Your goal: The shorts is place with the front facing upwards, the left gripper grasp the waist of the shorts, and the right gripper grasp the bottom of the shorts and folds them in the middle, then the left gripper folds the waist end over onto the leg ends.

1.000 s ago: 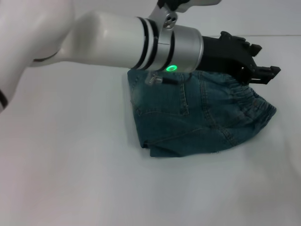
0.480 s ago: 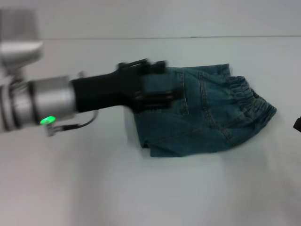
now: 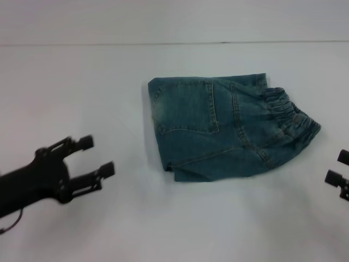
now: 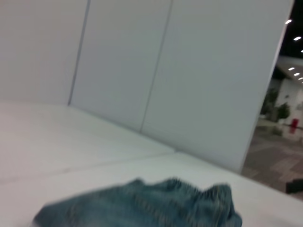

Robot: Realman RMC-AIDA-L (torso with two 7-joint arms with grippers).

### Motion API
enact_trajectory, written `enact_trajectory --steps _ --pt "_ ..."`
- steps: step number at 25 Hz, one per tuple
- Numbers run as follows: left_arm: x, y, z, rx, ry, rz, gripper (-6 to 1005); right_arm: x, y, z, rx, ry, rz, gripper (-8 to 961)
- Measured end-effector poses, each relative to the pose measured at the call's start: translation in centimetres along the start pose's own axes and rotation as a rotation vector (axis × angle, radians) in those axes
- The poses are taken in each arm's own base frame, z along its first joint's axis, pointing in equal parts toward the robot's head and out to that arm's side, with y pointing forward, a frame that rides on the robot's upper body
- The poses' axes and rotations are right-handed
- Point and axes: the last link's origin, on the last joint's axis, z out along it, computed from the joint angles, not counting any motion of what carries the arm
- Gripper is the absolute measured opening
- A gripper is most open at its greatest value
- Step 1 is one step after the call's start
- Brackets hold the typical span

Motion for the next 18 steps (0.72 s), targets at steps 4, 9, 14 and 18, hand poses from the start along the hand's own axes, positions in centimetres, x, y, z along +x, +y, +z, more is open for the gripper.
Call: enact_trajectory --steps 4,9,14,18 --pt "-1.6 0.1 -2.3 0.06 -0.046 -0.029 865 0.0 0.2 -0.5 -0.022 0.042 0.017 572" --pt "-2.9 0.2 -4.2 0.109 -0.088 -0.042 866 0.1 0.4 -0.9 -0.045 0.075 0.029 685" --pt "-3.5 0.3 -4.9 0.124 -0.104 -0.046 867 0.2 0.5 -0.9 -0.048 0.083 0.033 870" --pt "-3.7 0.5 -5.0 0.119 -0.114 -0.048 869 0.3 0.5 -0.9 -0.05 0.086 0.033 912"
